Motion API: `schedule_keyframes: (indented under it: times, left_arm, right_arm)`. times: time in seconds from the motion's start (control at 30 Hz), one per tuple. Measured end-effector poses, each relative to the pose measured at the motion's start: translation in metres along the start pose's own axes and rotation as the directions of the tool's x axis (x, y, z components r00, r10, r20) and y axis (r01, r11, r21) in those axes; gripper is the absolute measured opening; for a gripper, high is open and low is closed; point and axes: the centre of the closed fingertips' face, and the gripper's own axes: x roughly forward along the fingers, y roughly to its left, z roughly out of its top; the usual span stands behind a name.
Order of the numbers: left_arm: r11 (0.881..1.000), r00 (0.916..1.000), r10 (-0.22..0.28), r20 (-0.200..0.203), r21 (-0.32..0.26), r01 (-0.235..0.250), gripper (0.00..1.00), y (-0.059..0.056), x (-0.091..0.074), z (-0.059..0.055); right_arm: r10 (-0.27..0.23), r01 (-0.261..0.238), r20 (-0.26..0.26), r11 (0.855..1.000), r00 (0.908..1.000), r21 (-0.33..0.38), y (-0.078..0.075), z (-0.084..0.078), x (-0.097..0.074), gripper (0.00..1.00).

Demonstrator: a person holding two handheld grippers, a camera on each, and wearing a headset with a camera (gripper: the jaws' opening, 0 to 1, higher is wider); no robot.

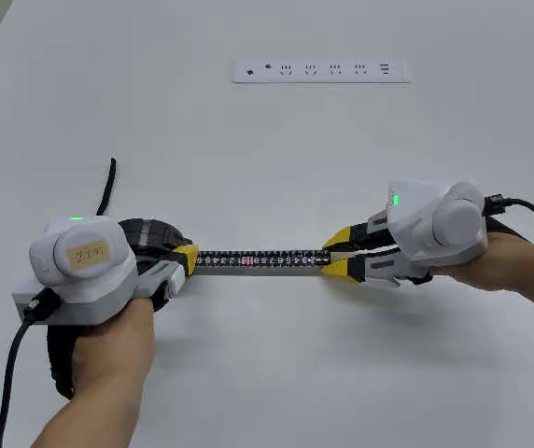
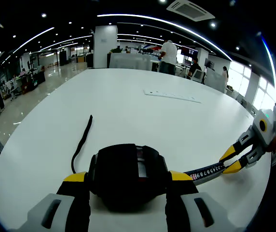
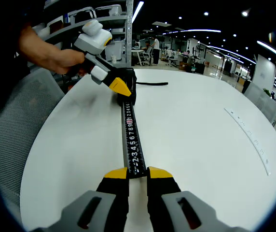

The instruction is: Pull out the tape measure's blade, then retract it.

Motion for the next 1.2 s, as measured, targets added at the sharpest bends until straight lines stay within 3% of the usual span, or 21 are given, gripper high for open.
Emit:
schedule_keyframes:
  times: [1.2]
  left_arm:
    - [1.0,1.0,-0.001,-0.003,-0.003,0.001,0.59,0.0,0.002,0.0]
  right_arm:
    - [0.003,-0.003,0.012,1.0,0.9999,0.006,-0.002,0.009,0.017,0.12]
